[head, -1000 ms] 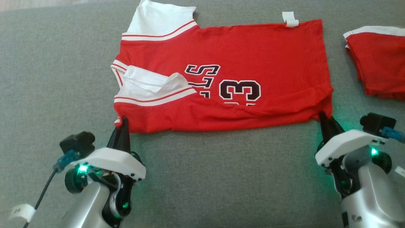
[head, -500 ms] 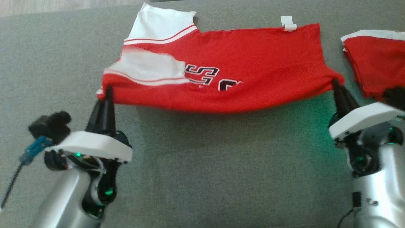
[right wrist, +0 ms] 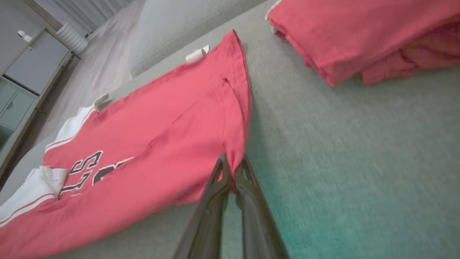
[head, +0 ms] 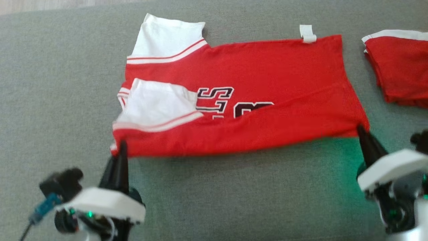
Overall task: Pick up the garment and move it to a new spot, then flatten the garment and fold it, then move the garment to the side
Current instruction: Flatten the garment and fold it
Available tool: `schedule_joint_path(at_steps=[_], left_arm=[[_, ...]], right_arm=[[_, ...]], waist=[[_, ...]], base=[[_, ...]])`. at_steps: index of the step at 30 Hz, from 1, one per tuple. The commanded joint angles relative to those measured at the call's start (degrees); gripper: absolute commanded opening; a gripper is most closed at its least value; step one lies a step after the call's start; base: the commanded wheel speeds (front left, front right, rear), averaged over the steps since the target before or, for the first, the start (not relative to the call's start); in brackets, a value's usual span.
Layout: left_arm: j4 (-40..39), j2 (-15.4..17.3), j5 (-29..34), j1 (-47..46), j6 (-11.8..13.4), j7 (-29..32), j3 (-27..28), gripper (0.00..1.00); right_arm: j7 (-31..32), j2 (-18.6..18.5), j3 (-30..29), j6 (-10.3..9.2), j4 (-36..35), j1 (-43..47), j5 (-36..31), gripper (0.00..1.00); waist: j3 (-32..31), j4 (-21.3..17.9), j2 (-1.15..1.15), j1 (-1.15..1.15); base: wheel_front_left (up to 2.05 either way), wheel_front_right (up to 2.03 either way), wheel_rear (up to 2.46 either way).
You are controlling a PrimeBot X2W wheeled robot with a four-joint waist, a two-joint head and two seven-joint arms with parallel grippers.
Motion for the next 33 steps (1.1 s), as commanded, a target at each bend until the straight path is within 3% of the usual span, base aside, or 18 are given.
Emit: schedule_joint_path(at_steps=[1,5,8,10,11,12,13,14,20,26,33], left_arm=[[-2.39,0.43,-0.28,-0.79,0.25,-0.88,2.03,0.00],[-1.78,0.45,-0.50,1.15,0.30,-1.70,2.13,0.00],[-0.88,0.71,-0.87,1.45,0.25,-1.69,2.53,0.00],[-0.02,1.16,-1.25,1.70,0.10,-0.76,2.29,0.00],[0.43,1.61,-1.16,1.74,-0.19,-0.30,1.96,0.00],[0.75,1.88,-1.06,1.67,-0.55,-0.30,1.85,0.21],[1.07,1.96,-1.10,1.57,-0.77,-0.45,1.95,0.69],[1.41,2.18,-0.93,1.41,-0.81,-0.54,2.05,1.00],[1.04,4.09,0.95,-2.34,-1.06,-0.86,3.17,1.00],[-0.76,9.07,4.94,-12.07,-2.31,2.02,4.00,1.00],[3.50,15.22,8.70,-34.20,-8.64,11.15,2.79,1.00]], right_arm=[[-1.03,-0.33,1.01,0.42,-2.39,0.13,0.22,0.00],[-3.88,-0.33,0.73,0.42,-1.75,3.80,2.07,0.00],[-5.91,-0.33,0.87,0.42,-0.60,4.87,2.94,0.18],[-7.26,-0.33,1.13,0.42,0.07,4.84,3.22,0.51],[-7.83,-0.33,1.35,0.42,0.43,4.78,3.29,1.00],[-7.93,-0.33,1.74,0.42,0.86,4.79,3.25,1.00],[-7.93,-0.33,2.14,0.42,1.10,4.78,3.04,1.00],[-8.00,-0.33,2.34,0.42,1.24,4.75,2.91,1.00],[-8.61,-0.33,1.13,0.42,-0.31,4.08,1.32,1.00],[-9.96,-0.33,0.06,0.42,-4.99,0.64,-0.68,1.00],[-6.74,-0.33,4.37,0.42,-9.00,-9.21,-5.86,1.00]], waist=[[0.03,0.01,0.00,0.00],[0.16,-0.11,0.00,0.00],[0.31,-0.56,0.00,0.00],[0.44,-0.93,0.00,0.00],[0.49,-1.06,0.00,0.00],[0.56,-1.15,0.00,0.00],[0.64,-1.23,0.00,0.00],[0.70,-1.29,0.00,0.00],[1.09,-1.64,0.00,0.00],[2.03,-2.07,0.00,0.00],[5.38,-5.01,0.00,0.00]], base=[[0.00,0.00,0.00],[0.00,0.00,0.00],[0.00,0.00,0.00],[0.00,0.00,0.00],[0.00,0.00,0.00],[0.00,0.00,0.00],[0.00,0.00,0.00],[0.00,0.00,0.00],[0.00,0.00,0.00],[0.00,0.00,0.00],[0.00,0.00,0.00]])
